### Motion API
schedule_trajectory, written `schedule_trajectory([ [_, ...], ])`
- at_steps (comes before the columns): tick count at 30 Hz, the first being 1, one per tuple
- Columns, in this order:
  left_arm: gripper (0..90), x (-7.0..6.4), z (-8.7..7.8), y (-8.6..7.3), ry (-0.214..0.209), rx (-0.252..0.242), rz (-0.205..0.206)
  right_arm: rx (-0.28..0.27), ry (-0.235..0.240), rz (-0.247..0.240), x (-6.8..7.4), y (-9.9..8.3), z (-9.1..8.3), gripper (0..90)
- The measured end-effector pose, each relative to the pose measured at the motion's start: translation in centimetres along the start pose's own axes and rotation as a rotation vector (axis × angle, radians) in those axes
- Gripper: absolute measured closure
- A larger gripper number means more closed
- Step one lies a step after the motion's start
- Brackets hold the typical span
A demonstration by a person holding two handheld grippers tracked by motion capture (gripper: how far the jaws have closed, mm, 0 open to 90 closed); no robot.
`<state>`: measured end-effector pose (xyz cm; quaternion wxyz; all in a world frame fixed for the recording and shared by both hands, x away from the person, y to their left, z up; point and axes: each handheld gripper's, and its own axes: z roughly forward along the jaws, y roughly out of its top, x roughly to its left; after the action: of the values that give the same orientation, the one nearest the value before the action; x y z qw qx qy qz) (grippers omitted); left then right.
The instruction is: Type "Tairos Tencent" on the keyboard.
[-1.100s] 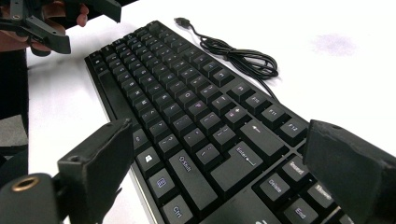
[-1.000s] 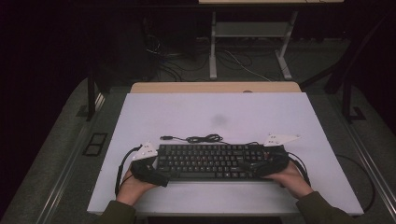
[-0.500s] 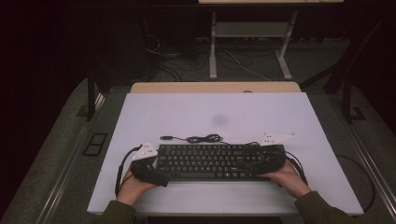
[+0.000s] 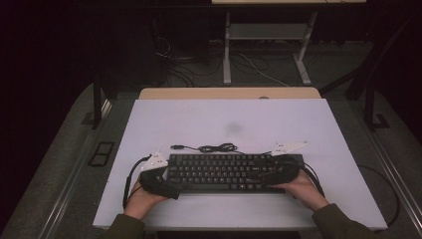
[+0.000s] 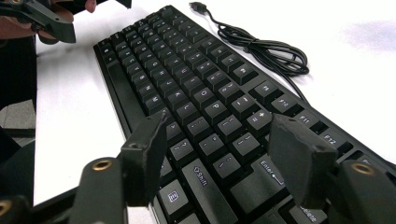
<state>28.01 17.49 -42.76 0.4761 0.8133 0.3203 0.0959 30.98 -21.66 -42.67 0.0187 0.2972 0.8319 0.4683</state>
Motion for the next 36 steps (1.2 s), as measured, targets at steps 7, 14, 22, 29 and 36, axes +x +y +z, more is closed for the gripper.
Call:
schedule_trajectory([
  [7,0.0,0.0,0.0,0.0,-0.001,-0.004,-0.001,0.021,-0.002,-0.011,0.2,0.0,0.3,48.8],
  [14,0.0,0.1,-0.1,-0.1,0.004,-0.007,-0.001,0.054,-0.006,-0.04,0.1,-0.2,0.4,67.7],
  [22,0.0,0.1,-0.1,0.0,0.001,-0.005,-0.002,0.096,-0.001,-0.073,0.3,-0.3,0.6,85.2],
  [29,0.0,0.1,-0.1,0.0,0.0,-0.005,-0.003,0.134,0.017,-0.099,0.4,-0.4,0.9,89.5],
  [36,0.0,0.1,-0.1,-0.1,-0.002,-0.003,-0.003,0.155,0.02,-0.113,0.6,-0.4,1.2,89.5],
])
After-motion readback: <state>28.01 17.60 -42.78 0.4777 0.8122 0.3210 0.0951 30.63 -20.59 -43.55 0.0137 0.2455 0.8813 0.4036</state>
